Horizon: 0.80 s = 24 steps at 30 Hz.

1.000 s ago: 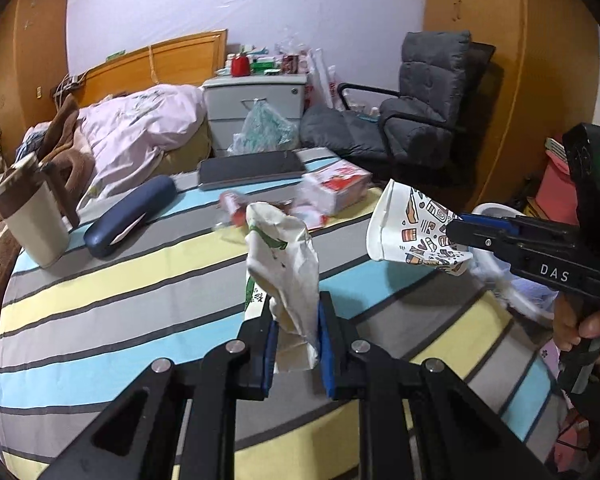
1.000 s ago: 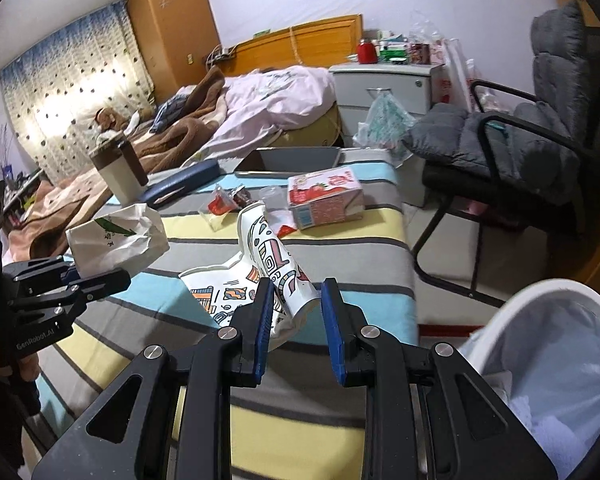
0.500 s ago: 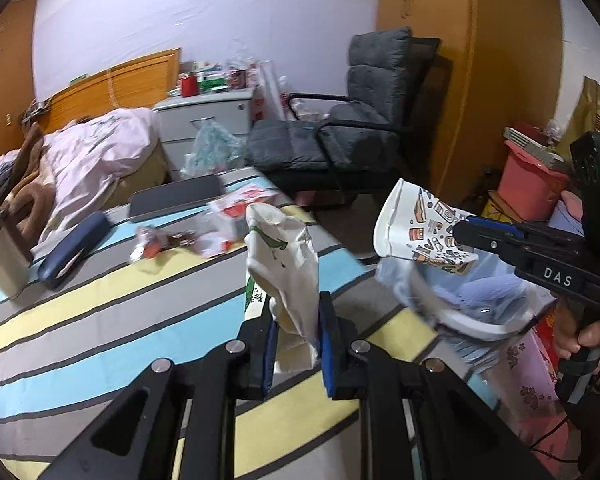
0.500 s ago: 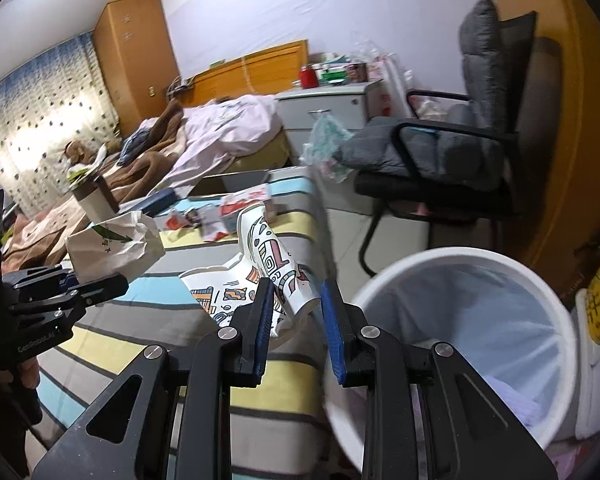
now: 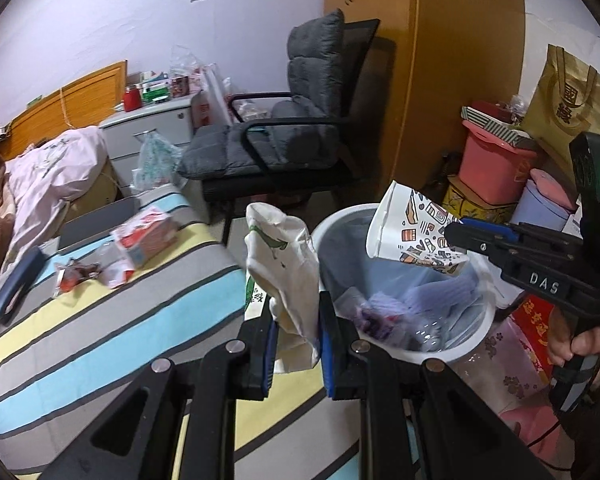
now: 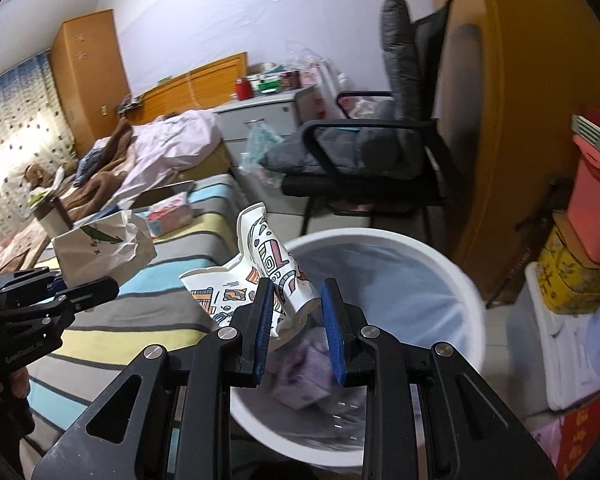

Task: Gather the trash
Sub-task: 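Carry the paper bag and printed paper cup over the trash bin with both tools, then open both tools to drop the paper bag and cup into the bin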

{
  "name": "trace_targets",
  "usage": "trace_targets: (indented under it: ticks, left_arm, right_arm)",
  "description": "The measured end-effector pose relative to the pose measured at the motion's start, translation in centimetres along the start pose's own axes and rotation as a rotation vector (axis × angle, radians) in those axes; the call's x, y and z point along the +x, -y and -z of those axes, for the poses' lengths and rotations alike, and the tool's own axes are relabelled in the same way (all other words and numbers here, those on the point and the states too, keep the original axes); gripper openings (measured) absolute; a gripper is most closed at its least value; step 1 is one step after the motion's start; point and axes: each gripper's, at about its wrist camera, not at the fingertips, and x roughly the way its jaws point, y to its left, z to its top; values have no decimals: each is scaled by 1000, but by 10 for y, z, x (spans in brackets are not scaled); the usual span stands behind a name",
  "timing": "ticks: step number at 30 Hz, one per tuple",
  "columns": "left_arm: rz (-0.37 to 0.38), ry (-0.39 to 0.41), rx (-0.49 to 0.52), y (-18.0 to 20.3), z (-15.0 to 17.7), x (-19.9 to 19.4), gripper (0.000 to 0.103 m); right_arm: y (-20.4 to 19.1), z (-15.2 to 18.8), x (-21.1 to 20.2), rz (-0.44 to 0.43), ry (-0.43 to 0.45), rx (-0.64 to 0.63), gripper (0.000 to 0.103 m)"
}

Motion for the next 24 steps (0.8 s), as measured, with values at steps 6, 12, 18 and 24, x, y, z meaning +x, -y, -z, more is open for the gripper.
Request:
trace_targets:
  ticks: [6, 12, 18, 24]
  left_arm:
    - [48, -20, 17, 31, -9, 20, 19]
    - [79, -53, 32, 57, -13, 41, 20]
    - [93, -80, 44, 71, -14, 55, 20]
    - [90, -97, 48, 76, -13, 64, 24]
  right_arm:
    - [22, 7, -1, 88, -19, 17, 27]
    - [37, 14, -2, 167, -45, 8, 27]
    - [48, 17, 2, 184, -72, 19, 27]
    - [54, 20, 4, 195, -90, 25, 27]
